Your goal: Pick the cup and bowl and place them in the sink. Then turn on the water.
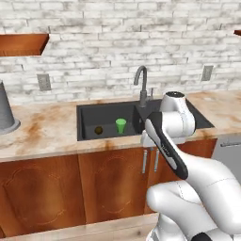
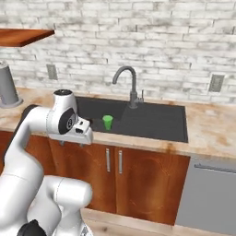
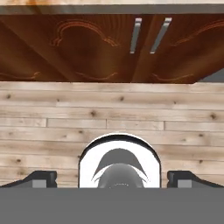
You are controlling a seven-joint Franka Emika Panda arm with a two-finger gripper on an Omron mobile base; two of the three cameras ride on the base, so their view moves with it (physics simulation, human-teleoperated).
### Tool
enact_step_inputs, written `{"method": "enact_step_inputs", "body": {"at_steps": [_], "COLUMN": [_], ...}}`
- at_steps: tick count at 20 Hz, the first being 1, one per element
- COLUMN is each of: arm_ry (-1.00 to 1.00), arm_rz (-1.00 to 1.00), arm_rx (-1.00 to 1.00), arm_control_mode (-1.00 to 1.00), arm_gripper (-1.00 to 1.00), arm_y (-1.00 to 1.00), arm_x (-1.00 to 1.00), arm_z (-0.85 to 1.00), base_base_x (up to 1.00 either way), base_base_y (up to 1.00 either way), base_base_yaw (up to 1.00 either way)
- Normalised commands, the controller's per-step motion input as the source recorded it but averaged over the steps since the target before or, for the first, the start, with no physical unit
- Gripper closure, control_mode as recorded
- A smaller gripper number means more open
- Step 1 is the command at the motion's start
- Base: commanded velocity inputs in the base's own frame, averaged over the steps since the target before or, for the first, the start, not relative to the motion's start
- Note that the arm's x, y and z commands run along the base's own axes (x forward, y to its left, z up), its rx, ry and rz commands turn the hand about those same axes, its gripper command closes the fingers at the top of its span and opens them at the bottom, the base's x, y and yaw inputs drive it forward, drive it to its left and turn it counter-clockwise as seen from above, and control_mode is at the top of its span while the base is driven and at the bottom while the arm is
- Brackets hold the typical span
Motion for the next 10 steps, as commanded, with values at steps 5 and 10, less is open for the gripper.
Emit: {"method": "enact_step_inputs", "body": {"at_steps": [5, 10], "arm_ry": [0.0, 0.0], "arm_rz": [0.0, 0.0], "arm_rx": [0.0, 0.0], "arm_control_mode": [1.0, 1.0], "arm_gripper": [-1.0, -1.0], "arm_y": [0.0, 0.0], "arm_x": [0.0, 0.0], "arm_z": [0.0, 0.0], "base_base_x": [-0.08, -0.08], "base_base_y": [0.13, 0.14], "base_base_yaw": [-0.44, -0.47]}}
